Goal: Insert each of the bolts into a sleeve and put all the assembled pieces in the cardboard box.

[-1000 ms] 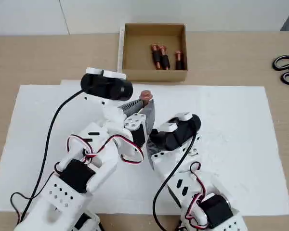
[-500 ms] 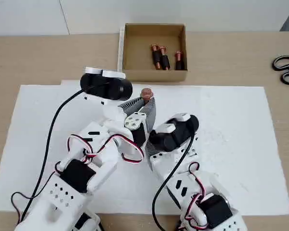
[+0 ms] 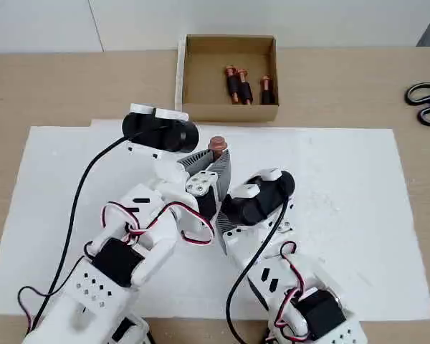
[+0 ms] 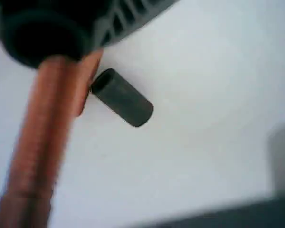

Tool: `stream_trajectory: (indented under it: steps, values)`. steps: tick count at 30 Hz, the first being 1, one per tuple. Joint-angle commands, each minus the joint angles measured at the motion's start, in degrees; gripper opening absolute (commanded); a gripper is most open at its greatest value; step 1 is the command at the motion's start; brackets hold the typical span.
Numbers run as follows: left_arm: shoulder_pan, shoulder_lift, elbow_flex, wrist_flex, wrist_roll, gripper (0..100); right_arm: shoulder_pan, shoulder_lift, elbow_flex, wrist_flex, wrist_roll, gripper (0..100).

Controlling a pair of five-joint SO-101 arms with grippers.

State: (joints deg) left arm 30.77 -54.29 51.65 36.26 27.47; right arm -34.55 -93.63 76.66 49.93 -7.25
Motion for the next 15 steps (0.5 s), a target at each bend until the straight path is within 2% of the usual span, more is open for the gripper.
stream_trajectory:
  steps: [1,15]
  values:
    - [0.44,-1.41,-0.57,-1.41,0.18,1,-0.22,-0.40,-0.26,-1.54,-0.70,0.4]
    - [2.11,-1.41,-0.22,-0.70,0.18,1,-0.13,-0.40,-0.26,-1.54,-0.70,0.4]
